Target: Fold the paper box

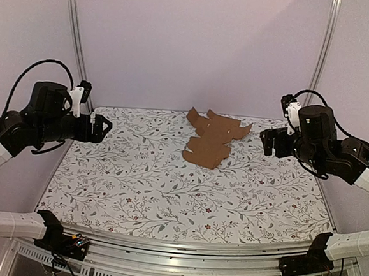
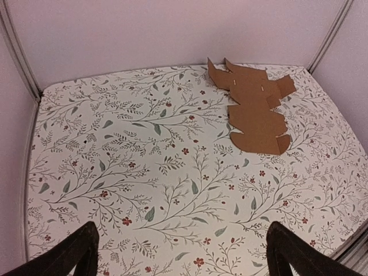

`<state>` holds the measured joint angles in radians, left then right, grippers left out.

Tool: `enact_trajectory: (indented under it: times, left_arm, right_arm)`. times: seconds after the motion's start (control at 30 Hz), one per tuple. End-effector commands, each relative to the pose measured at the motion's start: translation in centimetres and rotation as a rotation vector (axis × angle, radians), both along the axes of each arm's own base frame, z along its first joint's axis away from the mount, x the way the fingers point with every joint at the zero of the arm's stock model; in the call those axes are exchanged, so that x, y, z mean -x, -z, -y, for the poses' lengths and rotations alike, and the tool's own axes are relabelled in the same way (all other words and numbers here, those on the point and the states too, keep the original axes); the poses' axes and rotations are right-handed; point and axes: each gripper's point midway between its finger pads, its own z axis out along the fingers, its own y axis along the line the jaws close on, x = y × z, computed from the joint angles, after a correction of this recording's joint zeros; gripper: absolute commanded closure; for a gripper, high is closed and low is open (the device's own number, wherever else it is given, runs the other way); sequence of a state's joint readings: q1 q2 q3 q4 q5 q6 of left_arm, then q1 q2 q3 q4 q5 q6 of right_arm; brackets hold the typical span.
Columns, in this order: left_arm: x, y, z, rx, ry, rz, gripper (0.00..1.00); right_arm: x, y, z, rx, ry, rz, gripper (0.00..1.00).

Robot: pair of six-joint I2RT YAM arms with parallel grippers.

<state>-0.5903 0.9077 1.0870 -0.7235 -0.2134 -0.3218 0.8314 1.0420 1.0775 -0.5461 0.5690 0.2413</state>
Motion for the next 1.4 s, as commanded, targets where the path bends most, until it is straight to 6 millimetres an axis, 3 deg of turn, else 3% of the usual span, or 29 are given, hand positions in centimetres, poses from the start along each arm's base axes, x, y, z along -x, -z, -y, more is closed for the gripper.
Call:
enact_trajectory:
  times: [0.0,0.13,0.33,0.5,0.63,0.9,1.23,1.37]
  left_arm:
    - [0.2,0.3,0.4,-0.048,0.034,-0.009,0.0]
    - [0.4,0.8,0.6,-0.06,0.051,-0.032,0.01]
    - [0.1,2.9,-0.1,-0.112,0.02,-0.052,0.0]
    - [0.4,3.3,-0.3,-0.114,0.025,-0.062,0.0]
    - [0.7,3.7,-0.3,-0.105,0.029,-0.064,0.0]
    - [0.8,3.9,-0.7,-0.118,0.02,-0.066,0.01]
    - [0.5,3.9,-1.4,-0.106,-0.002,-0.073,0.01]
    - [0.4,3.8,-1.8,-0.11,-0.022,-0.069,0.0]
  right_arm:
    - [0.4,2.7,1.4,0.109,0.05,-0.059,0.01]
    - [0.1,4.1,1.1,0.156,0.049,-0.094,0.01]
    - [-1.5,6.4,-2.0,0.148,0.016,-0.184,0.01]
    - [-4.9,9.3,-4.2,0.005,0.0,-0.311,0.01]
    - [-8.6,10.0,-4.9,-0.124,0.026,-0.36,0.01]
    - [-16.3,13.2,-1.8,-0.222,0.204,-0.427,0.04]
    - [-23.5,13.6,2.2,-0.329,0.303,-0.41,0.06]
    - [-25.8,15.7,2.6,-0.377,0.31,-0.454,0.08]
